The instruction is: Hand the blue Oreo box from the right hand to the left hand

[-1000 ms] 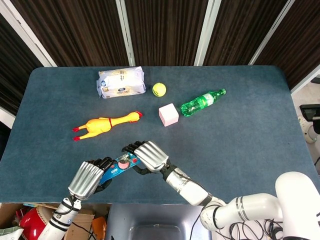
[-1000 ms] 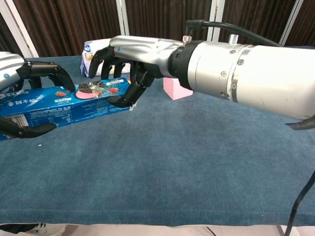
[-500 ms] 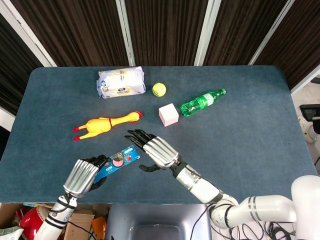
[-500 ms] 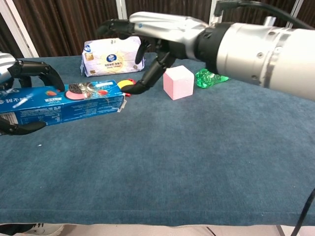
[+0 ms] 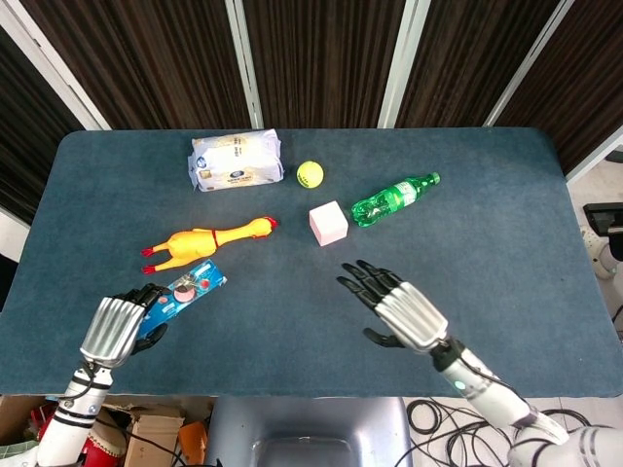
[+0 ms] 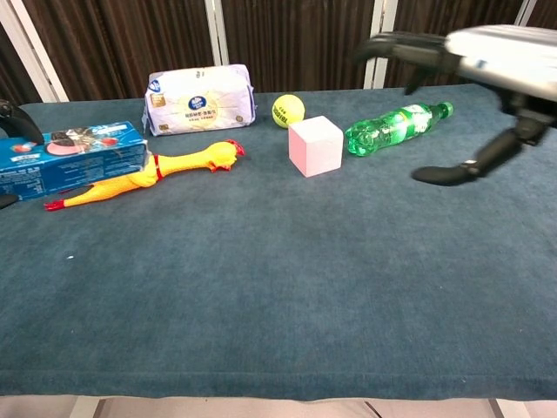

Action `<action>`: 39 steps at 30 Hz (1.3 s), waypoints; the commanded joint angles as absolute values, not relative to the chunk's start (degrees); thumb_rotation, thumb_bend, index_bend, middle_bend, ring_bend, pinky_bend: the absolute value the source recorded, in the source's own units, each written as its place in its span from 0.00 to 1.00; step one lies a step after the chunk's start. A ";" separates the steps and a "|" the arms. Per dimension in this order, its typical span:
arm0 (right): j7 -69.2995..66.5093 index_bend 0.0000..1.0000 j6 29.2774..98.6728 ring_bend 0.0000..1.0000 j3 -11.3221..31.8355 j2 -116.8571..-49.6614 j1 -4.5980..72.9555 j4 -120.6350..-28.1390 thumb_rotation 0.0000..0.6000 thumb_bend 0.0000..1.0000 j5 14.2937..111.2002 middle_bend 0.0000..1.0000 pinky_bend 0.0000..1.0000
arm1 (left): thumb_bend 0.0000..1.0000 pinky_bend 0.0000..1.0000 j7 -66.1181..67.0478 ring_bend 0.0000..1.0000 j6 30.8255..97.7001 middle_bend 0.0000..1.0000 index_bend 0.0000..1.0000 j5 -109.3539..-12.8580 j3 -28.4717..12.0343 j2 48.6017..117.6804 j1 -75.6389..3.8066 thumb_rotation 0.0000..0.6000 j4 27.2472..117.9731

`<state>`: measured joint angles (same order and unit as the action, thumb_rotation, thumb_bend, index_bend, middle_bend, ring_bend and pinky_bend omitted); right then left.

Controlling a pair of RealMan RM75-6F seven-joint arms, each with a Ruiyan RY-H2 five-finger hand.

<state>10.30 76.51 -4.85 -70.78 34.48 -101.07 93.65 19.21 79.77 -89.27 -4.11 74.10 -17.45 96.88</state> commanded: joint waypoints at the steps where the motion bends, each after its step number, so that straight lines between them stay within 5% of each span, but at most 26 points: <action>1: 9.08 0.02 84.14 0.00 -9.50 -68.88 25.63 -93.92 1.00 0.18 95.16 0.02 0.23 | 0.28 0.81 16.42 0.76 81.33 0.74 0.62 -89.48 -3.59 75.06 -16.33 1.00 93.62; 9: 3.37 0.09 92.10 0.00 -8.60 -72.46 17.11 -84.13 1.00 0.18 94.11 0.02 0.23 | 0.28 0.77 12.04 0.73 80.39 0.72 0.62 -89.23 -2.33 79.62 -16.04 1.00 84.44; 15: 0.87 0.10 94.06 0.00 -7.59 -73.54 14.98 -81.31 1.00 0.18 95.86 0.02 0.23 | 0.28 0.63 11.09 0.61 77.15 0.62 0.54 -87.12 -1.67 81.73 -16.32 1.00 78.64; 20: 2.27 0.11 92.39 0.00 -7.54 -73.57 14.01 -81.16 1.00 0.18 96.15 0.02 0.23 | 0.28 0.40 10.84 0.33 75.52 0.37 0.32 -85.70 -1.24 82.10 -16.12 1.00 76.04; 26: 5.04 0.11 90.17 0.00 -6.67 -73.51 13.47 -82.70 1.00 0.18 95.71 0.02 0.23 | 0.26 0.24 15.50 0.05 77.34 0.01 0.10 -85.33 -1.22 83.51 -15.09 1.00 71.90; 30: 5.36 0.10 89.46 0.00 -6.19 -73.50 13.14 -82.93 1.00 0.18 95.88 0.02 0.23 | 0.24 0.19 14.92 0.00 77.70 0.00 0.00 -85.41 -0.94 83.82 -14.63 1.00 71.17; 39: 4.87 0.10 88.73 0.00 -5.47 -73.08 12.46 -83.03 1.00 0.18 96.94 0.02 0.23 | 0.23 0.18 13.79 0.00 79.57 0.00 0.00 -85.32 -0.57 81.20 -12.89 1.00 76.32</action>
